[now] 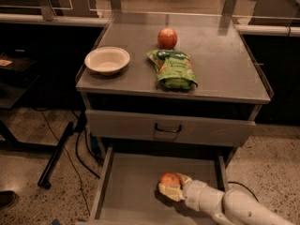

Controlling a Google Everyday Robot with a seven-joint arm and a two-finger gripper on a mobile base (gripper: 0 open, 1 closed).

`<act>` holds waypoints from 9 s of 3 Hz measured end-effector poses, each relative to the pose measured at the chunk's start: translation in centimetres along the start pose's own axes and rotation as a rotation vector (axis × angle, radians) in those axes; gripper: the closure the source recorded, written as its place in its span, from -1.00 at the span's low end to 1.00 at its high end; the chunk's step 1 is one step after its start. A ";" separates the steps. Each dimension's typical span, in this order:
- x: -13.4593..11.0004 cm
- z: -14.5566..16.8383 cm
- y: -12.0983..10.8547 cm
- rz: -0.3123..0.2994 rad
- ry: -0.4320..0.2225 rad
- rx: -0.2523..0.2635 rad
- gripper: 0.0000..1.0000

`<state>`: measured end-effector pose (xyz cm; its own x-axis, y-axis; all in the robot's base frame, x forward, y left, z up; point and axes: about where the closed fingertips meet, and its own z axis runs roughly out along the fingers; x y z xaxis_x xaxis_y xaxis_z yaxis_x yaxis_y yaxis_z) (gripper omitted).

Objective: Pick orange from middle drawer and place on counter

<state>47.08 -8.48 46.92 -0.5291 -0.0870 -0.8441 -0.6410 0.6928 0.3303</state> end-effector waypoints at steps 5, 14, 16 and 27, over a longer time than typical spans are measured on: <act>-12.8 -12.4 -0.7 -0.108 -0.066 0.156 1.00; -42.4 -25.2 -5.2 -0.259 -0.310 0.444 1.00; -42.1 -25.0 -5.0 -0.259 -0.308 0.438 1.00; -40.5 -19.4 -14.8 -0.170 -0.021 0.462 -1.00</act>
Offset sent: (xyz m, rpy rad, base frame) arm -0.0034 -0.0646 0.1434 -0.1028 -0.0920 -0.0876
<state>67.21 -29.05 84.42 -0.4242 -0.2152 -0.8796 -0.4007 0.9157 -0.0308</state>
